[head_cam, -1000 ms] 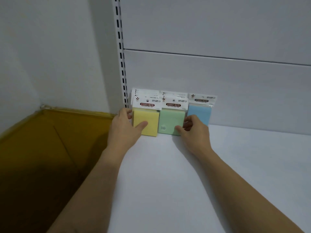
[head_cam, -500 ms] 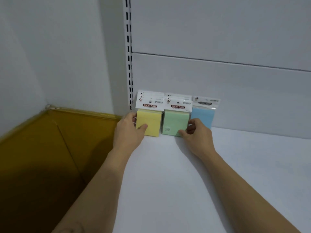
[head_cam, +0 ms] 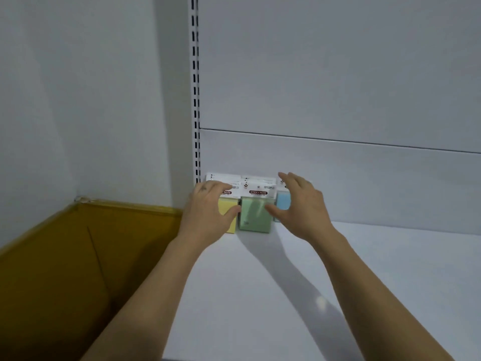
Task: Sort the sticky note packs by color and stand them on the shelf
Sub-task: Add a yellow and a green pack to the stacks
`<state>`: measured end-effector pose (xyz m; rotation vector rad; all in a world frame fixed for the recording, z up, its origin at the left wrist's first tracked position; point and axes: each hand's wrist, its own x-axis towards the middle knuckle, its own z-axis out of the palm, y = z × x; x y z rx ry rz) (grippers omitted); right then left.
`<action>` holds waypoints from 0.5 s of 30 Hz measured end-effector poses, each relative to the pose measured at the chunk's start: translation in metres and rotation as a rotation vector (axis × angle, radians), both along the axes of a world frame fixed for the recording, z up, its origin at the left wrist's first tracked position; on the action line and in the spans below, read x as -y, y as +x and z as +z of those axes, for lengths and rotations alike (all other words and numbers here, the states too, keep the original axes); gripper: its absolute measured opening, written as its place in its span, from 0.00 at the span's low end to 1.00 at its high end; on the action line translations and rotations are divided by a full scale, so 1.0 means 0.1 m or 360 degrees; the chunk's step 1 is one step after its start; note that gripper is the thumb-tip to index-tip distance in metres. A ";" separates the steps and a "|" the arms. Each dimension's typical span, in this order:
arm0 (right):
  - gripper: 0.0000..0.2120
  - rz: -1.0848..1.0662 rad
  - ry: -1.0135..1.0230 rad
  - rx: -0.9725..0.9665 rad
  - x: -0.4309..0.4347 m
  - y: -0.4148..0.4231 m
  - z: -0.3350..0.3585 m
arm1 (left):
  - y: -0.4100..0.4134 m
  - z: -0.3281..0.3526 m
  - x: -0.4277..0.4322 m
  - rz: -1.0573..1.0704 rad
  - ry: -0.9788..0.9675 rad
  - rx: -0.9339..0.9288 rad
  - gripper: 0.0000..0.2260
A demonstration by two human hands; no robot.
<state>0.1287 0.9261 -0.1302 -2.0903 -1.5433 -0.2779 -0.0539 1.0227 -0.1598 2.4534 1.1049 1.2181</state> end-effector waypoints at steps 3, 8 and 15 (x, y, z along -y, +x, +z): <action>0.36 -0.0072 -0.0026 0.0142 0.10 0.10 0.19 | 0.12 0.25 0.07 -0.0103 0.0125 -0.0246 0.25; 0.37 -0.0291 -0.0089 0.0233 0.38 0.39 0.38 | 0.49 0.56 0.15 -0.0260 0.0321 -0.0463 0.29; 0.37 -0.0650 -0.0247 0.0203 1.08 0.87 0.48 | 1.24 0.59 0.47 -0.0597 0.0315 -0.0545 0.29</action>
